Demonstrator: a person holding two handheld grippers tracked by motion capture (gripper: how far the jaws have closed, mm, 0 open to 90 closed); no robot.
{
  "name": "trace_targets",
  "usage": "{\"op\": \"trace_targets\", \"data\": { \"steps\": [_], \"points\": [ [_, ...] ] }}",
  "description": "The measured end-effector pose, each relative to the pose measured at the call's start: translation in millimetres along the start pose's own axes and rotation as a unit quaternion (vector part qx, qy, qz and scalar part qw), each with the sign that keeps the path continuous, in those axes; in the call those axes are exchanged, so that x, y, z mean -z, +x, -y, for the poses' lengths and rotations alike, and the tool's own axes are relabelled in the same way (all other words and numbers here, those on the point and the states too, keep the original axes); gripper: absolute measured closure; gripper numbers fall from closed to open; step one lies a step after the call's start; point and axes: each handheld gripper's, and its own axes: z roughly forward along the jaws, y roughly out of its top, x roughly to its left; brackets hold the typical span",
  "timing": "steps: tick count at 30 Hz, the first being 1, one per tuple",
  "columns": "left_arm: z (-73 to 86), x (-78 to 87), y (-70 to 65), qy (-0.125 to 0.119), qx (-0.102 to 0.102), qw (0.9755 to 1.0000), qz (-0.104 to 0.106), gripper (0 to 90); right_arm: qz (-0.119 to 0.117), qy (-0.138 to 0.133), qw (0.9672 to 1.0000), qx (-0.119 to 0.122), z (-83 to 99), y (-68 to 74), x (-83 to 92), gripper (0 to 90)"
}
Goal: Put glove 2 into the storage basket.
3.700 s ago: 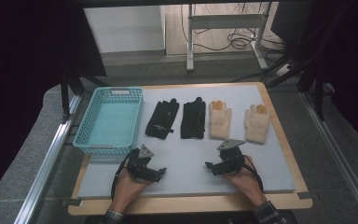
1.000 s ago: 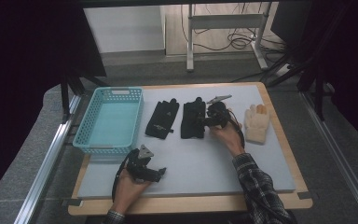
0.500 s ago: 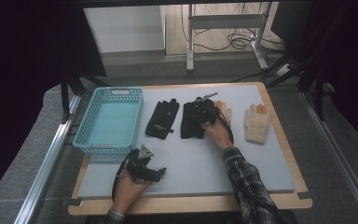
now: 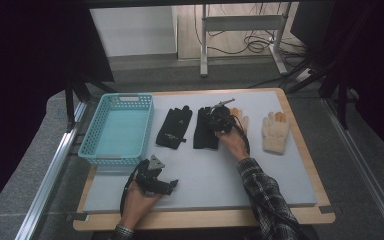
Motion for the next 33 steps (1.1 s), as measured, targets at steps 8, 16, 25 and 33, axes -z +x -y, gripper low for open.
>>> {"op": "trace_targets", "data": {
  "steps": [8, 16, 25, 33],
  "points": [
    [0.0, 0.1, 0.2, 0.000, -0.001, 1.0000, -0.001, 2.9, -0.032, -0.032, 0.9989, -0.007, -2.5, 11.5, 44.0, 82.4],
    [-0.1, 0.3, -0.1, 0.001, 0.000, 1.0000, 0.000, 3.0, -0.066, -0.047, 0.9967, 0.001, 17.1, 48.2, 95.9, 82.0],
    [-0.1, 0.1, -0.2, -0.001, 0.001, 1.0000, -0.001, 3.0, -0.077, -0.033, 0.9965, -0.005, 78.4, 87.9, 108.7, 81.5],
    [-0.1, 0.5, 0.1, 0.002, -0.002, 1.0000, -0.001, 3.0, -0.063, -0.025, 0.9976, 0.015, 97.6, 95.9, 99.3, 59.4]
  ]
}}
